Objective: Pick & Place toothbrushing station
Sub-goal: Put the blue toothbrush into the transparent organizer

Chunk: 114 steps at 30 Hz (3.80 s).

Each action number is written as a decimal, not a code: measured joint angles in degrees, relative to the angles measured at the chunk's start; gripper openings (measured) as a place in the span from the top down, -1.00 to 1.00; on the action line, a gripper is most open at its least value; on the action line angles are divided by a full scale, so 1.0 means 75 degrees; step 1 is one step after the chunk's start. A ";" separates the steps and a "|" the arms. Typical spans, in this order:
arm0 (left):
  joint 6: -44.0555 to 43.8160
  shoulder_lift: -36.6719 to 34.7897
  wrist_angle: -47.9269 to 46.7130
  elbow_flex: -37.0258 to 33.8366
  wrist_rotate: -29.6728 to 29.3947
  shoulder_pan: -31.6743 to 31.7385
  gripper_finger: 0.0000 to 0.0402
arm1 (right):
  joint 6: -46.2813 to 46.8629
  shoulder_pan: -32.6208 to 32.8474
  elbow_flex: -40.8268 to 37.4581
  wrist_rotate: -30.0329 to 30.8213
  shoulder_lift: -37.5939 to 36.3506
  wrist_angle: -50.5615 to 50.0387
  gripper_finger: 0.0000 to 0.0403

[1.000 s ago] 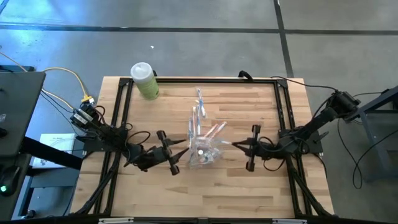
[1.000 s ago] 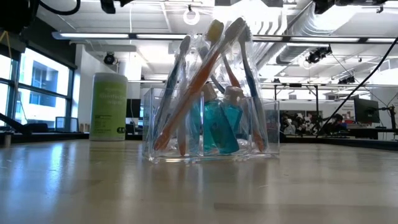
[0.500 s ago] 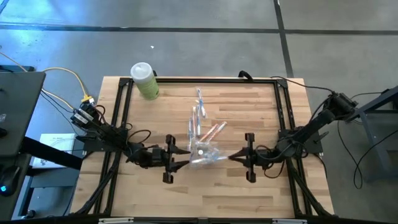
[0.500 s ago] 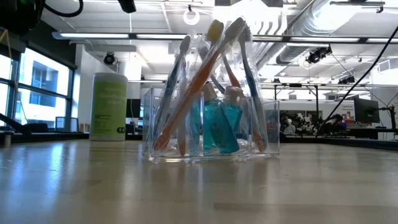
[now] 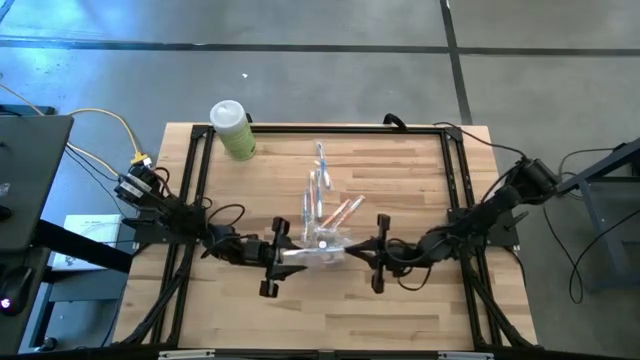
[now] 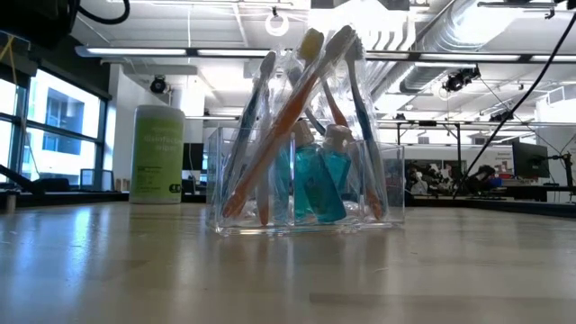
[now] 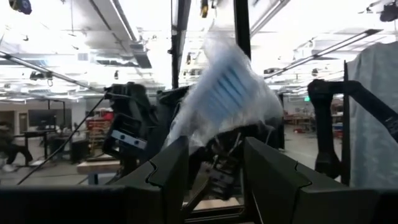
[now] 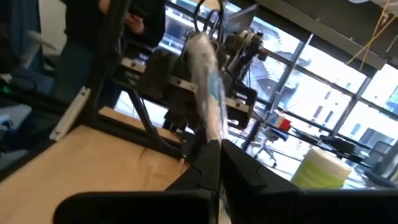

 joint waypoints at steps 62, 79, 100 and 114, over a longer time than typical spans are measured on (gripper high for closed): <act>0.0005 0.0003 -0.0712 0.0064 0.0020 0.0454 0.94 | 0.0685 -0.0596 0.0428 -0.1115 0.0345 -0.1089 0.85; -0.0542 -0.0435 -0.2112 0.0203 -0.1370 -0.0302 0.95 | 0.0183 0.0521 0.0425 0.1807 0.0342 -0.1278 -0.12; -0.3436 -0.1180 -0.8481 0.2864 -0.0690 0.0002 0.94 | -0.0055 0.0758 0.0422 0.1191 0.0164 -0.0342 -0.05; -0.3699 -0.1177 -0.8662 0.2876 -0.0399 0.0335 0.94 | 0.1920 0.0228 0.1901 0.0166 0.0164 -0.2007 -0.05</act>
